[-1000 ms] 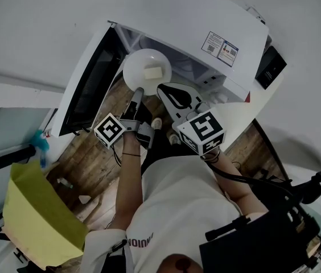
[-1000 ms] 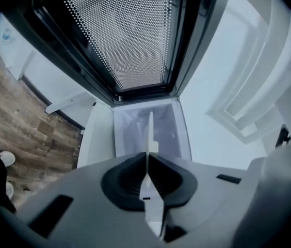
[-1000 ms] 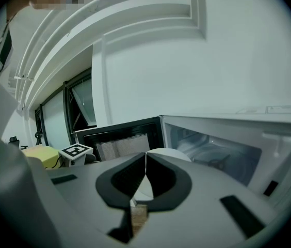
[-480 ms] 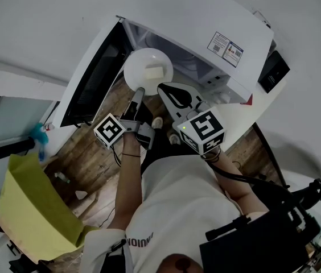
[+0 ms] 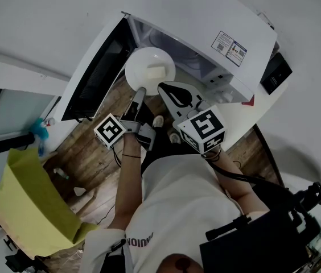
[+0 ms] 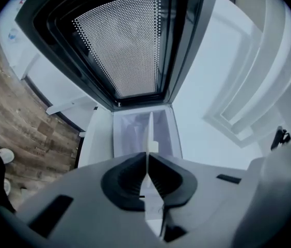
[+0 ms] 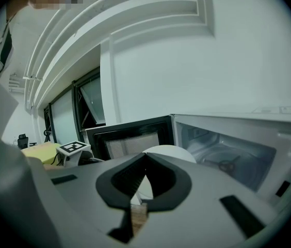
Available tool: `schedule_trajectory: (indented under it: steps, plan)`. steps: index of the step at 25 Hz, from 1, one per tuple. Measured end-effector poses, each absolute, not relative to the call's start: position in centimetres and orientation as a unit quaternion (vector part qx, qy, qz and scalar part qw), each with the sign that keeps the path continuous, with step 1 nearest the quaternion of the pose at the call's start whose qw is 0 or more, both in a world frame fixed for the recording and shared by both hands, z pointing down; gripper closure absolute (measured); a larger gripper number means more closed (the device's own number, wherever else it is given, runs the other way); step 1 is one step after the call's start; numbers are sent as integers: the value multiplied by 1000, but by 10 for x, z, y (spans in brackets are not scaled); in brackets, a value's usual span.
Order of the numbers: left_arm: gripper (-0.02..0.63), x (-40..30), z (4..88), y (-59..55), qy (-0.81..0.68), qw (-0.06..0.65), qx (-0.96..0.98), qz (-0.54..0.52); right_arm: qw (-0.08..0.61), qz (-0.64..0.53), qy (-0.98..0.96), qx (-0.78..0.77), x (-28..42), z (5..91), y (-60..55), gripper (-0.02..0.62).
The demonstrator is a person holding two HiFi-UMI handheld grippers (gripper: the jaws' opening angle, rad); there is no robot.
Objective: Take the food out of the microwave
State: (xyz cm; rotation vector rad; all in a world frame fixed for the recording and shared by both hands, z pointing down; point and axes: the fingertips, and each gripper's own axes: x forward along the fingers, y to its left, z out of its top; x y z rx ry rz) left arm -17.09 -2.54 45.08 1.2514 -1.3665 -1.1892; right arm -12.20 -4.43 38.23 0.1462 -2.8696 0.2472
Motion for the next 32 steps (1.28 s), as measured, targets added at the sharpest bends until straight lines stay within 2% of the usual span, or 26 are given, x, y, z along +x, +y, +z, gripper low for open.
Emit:
schedule_trajectory:
  steps: [32]
  plan:
    - [580, -169, 448, -13, -548, 452, 493, -502, 146, 72, -986, 37, -124, 386, -34, 575]
